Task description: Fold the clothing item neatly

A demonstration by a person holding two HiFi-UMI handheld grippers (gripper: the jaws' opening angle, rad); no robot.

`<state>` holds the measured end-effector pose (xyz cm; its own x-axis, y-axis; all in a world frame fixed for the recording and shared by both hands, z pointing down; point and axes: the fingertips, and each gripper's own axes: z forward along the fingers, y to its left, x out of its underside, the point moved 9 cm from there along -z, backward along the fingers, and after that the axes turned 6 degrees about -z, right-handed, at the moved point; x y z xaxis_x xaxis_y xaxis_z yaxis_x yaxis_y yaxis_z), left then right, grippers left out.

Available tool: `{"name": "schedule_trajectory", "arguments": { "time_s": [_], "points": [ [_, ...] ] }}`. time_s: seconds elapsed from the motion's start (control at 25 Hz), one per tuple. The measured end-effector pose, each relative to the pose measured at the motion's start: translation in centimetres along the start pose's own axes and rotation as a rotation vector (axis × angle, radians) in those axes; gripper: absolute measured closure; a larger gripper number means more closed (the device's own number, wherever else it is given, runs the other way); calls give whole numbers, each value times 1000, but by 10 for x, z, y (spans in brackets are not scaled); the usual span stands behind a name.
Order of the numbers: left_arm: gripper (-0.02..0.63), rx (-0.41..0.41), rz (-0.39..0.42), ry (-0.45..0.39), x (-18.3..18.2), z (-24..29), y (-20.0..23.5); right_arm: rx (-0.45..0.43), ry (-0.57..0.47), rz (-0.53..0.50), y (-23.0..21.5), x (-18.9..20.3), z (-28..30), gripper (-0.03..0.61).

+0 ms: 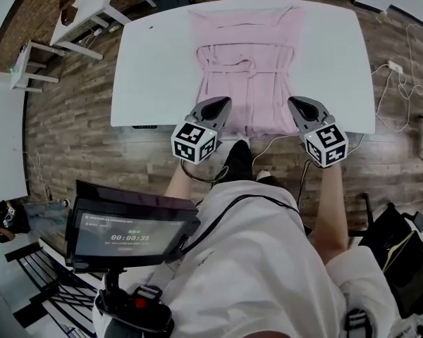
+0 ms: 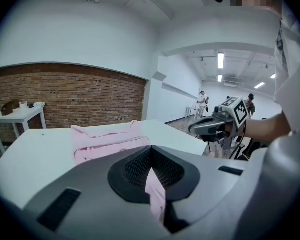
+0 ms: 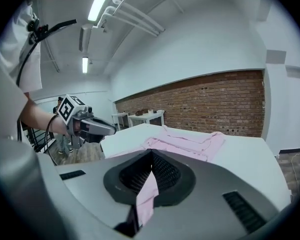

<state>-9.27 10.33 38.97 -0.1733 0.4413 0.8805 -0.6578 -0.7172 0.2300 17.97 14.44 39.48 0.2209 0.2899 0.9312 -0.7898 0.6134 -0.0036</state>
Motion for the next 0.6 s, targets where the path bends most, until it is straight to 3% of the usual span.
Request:
{"name": "schedule_trajectory", "arguments": {
  "time_s": [0.24, 0.6],
  "points": [
    [611, -36, -66, -11, 23, -45, -31, -15, 26, 21, 32, 21, -48, 574],
    [611, -73, -102, -28, 40, -81, -30, -17, 39, 78, 62, 49, -73, 574]
  ]
}}
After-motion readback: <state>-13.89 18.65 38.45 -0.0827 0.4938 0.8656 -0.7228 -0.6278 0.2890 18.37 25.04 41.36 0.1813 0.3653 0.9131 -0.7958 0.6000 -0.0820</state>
